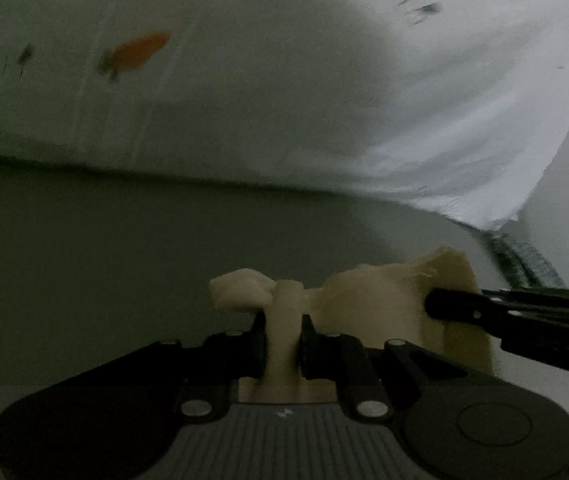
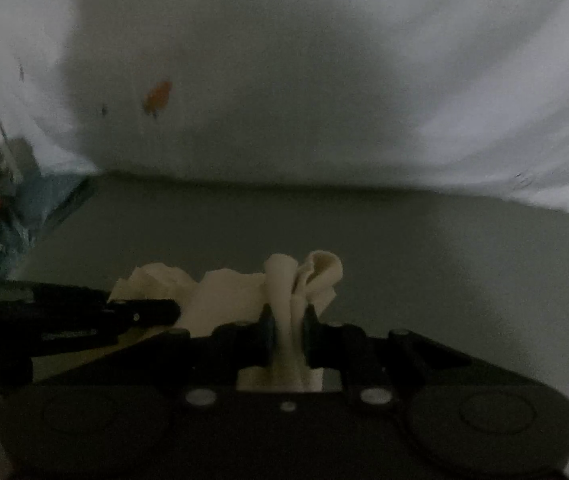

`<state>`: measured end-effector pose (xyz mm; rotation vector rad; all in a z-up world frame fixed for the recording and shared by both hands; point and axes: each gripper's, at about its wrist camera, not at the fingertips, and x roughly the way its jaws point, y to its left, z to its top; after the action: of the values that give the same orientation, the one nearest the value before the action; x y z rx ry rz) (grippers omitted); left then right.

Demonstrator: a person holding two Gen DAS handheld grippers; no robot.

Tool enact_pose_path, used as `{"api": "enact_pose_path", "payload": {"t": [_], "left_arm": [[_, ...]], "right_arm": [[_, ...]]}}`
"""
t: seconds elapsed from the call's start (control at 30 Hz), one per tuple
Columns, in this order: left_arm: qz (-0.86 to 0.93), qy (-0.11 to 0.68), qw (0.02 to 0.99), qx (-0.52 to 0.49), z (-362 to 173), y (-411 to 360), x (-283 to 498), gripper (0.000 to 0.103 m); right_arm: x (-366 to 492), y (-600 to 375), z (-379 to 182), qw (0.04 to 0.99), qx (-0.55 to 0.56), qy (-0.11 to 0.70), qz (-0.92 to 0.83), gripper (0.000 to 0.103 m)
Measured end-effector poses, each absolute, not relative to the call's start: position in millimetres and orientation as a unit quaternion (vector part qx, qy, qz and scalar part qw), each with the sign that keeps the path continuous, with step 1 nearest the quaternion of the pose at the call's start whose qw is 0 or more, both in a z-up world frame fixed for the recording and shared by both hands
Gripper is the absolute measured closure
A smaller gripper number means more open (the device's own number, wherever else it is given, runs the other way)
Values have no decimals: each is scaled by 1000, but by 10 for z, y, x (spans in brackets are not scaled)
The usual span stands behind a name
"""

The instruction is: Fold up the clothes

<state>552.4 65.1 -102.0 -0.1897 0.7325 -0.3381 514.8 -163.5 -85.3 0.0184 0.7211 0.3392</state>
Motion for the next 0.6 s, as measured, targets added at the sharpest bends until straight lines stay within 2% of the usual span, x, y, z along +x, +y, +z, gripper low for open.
{"api": "enact_pose_path", "payload": {"t": [0.4,0.6], "left_arm": [[-230,273,934,-5,-103,-217,4873,88],[-252,246,936,16,184,-973,4686,88]], "right_arm": [[4241,-2400,-132,967,15,247,64,90],[3788,-2783,228,981,18,193,13,90]]}}
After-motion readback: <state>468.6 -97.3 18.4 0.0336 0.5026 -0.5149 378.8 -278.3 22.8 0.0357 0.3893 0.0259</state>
